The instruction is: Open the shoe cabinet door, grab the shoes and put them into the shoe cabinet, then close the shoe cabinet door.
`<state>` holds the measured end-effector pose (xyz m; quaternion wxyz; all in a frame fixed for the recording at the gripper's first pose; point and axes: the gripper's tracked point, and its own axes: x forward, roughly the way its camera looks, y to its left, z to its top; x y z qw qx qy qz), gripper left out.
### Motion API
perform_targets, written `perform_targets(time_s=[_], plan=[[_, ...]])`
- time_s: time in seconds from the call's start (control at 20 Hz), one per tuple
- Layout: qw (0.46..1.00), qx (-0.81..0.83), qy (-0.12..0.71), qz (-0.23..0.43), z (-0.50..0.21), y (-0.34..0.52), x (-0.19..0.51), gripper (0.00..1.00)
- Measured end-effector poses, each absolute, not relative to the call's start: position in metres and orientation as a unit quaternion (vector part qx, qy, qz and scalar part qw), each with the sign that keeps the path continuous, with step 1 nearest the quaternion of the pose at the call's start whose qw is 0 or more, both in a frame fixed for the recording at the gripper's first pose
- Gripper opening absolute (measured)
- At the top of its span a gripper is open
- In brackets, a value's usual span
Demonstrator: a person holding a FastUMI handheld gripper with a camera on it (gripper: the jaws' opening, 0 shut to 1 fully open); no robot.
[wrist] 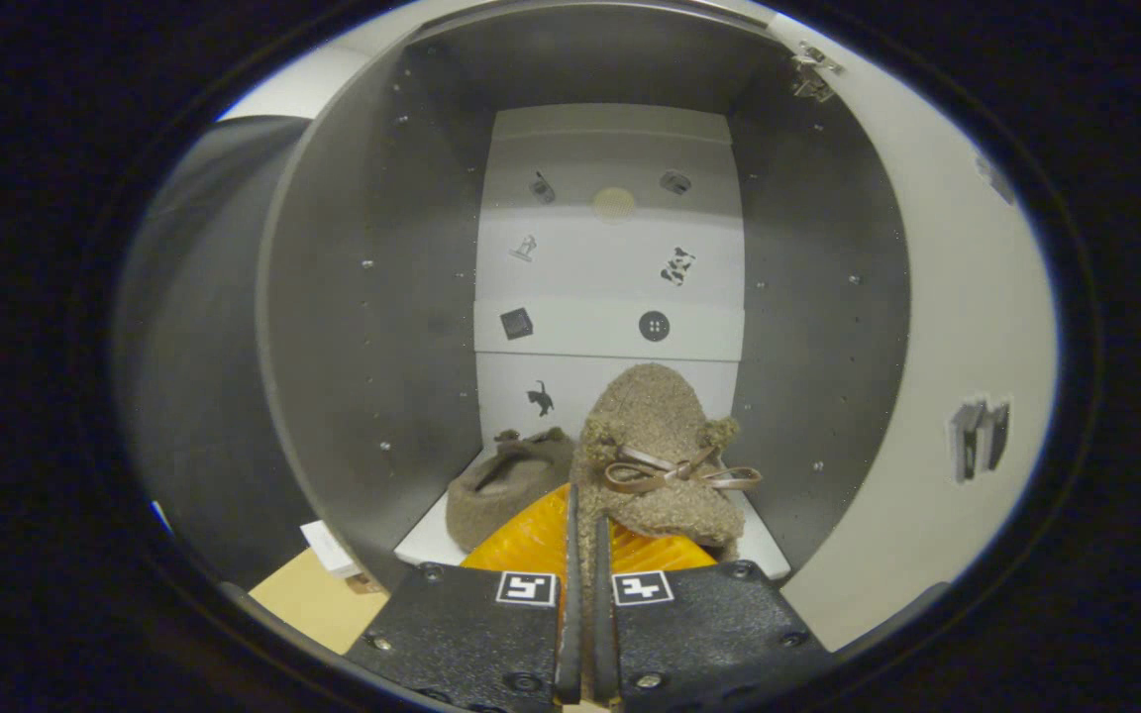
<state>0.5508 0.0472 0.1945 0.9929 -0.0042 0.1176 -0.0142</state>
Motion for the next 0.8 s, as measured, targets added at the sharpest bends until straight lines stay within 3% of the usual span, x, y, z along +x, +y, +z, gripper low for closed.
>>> perform_targets(time_s=[0.3, 0.8], plan=[[0.991, -0.016, 0.128, -0.021, 0.187, 0.035, 0.62, 0.08], [0.973, 0.01, 0.227, -0.042, 0.127, 0.015, 0.679, 0.08]])
